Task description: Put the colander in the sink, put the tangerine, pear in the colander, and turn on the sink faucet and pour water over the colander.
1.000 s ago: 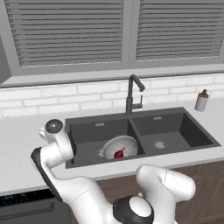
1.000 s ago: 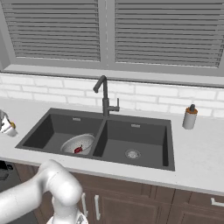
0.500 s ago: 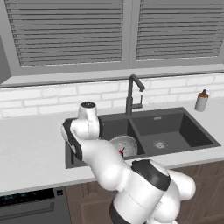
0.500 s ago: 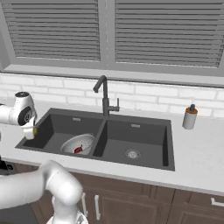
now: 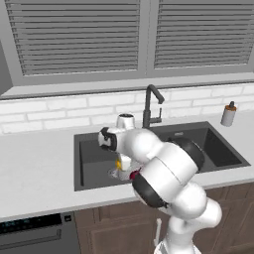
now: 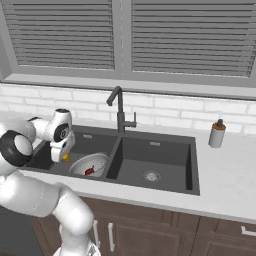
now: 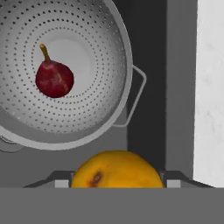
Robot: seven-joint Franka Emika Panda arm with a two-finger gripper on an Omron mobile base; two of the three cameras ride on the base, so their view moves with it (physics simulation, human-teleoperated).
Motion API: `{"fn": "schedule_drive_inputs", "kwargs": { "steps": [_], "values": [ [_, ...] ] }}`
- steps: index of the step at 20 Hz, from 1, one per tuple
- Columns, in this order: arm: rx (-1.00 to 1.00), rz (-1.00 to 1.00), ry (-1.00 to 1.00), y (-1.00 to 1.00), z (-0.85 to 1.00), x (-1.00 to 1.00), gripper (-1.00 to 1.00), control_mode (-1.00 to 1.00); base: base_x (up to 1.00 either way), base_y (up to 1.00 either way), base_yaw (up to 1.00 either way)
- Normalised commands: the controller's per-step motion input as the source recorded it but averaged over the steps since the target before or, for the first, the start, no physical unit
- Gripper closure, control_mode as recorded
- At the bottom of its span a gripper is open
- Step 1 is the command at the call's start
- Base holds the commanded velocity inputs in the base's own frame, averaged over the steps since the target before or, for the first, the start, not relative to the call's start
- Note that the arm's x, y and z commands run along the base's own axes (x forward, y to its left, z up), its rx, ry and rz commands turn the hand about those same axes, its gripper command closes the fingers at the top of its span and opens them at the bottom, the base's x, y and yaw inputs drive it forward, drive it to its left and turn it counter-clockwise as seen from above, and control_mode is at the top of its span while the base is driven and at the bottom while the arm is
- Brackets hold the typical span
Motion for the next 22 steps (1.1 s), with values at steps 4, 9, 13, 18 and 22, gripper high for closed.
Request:
{"fn": "schedule_drive_inputs", "kwargs": {
  "steps": [4, 9, 13, 18, 22],
  "values": [
    [-0.07, -0.41, 0.1, -0.98, -0.63, 0.13, 1.0, -1.0, 0.0, 0.0, 0.0],
    [-0.15, -0.28, 0.02, -0.6, -0.27, 0.05, 1.0, -1.0, 0.0, 0.0, 0.0],
    [-0.16, -0.15, 0.0, -0.21, -0.01, 0.01, 1.0, -1.0, 0.0, 0.0, 0.0],
    [-0.2, -0.13, 0.0, -0.27, -0.21, 0.0, 1.0, -1.0, 0.0, 0.0, 0.0],
    [-0.18, -0.12, -0.04, -0.19, -0.46, 0.04, 1.0, -1.0, 0.0, 0.0, 0.0]
  ]
}}
